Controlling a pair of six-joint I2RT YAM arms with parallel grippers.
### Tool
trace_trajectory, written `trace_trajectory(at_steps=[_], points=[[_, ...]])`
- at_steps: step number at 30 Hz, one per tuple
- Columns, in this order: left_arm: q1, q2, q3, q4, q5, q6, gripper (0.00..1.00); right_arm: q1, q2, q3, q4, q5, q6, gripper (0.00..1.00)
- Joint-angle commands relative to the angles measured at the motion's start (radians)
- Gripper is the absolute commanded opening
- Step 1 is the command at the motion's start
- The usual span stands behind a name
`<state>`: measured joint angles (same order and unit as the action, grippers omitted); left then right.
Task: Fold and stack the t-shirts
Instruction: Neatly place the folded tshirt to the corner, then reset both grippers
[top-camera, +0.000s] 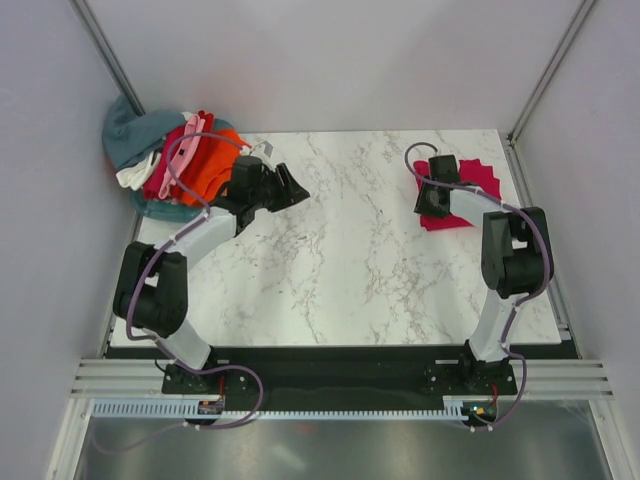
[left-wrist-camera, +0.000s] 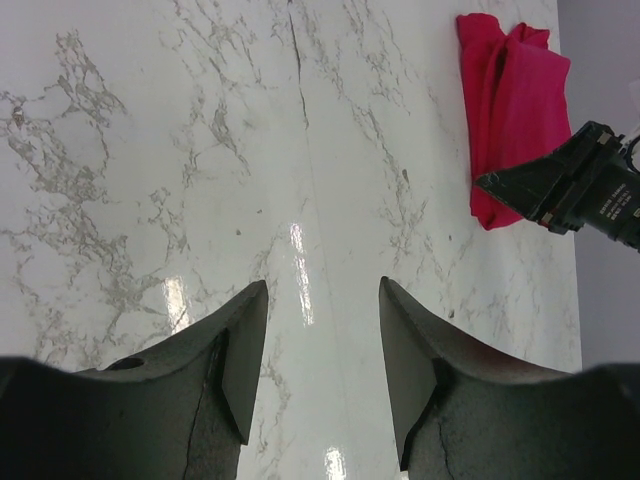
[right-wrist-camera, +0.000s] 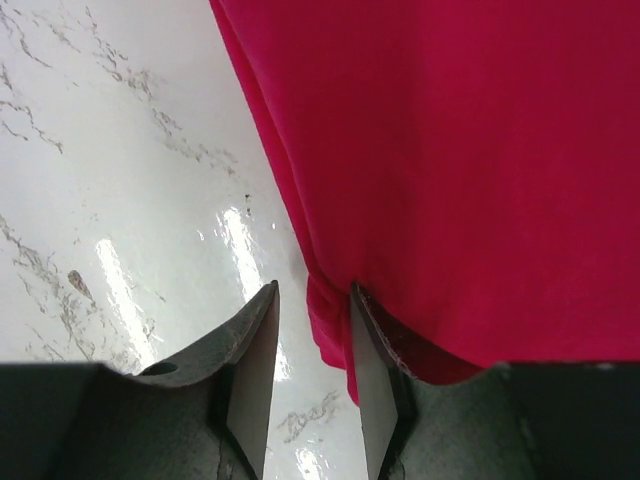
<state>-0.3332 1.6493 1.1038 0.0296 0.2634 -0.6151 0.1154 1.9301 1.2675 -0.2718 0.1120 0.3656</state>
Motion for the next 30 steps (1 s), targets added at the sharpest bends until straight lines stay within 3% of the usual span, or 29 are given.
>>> trace_trajectory(at_steps=[1, 8, 14, 21, 30], points=[[-0.003, -0.068, -0.016, 0.010, -0.012, 0.031, 0.56, -0.002, -0.075, -0.014, 0.002, 0.000, -0.016, 0.43], [-0.012, -0.183, -0.074, -0.013, -0.021, 0.035, 0.57, 0.012, -0.287, -0.129, 0.111, -0.110, -0.037, 0.52], [-0.093, -0.368, -0.218, -0.017, -0.096, 0.032, 0.57, 0.030, -0.581, -0.397, 0.302, -0.241, -0.004, 0.56], [-0.237, -0.597, -0.436, -0.008, -0.288, 0.023, 0.56, 0.036, -0.851, -0.715, 0.387, -0.264, 0.151, 0.57], [-0.242, -0.873, -0.783, 0.001, -0.343, 0.048, 0.57, 0.036, -1.121, -1.017, 0.377, -0.238, 0.168, 0.57]])
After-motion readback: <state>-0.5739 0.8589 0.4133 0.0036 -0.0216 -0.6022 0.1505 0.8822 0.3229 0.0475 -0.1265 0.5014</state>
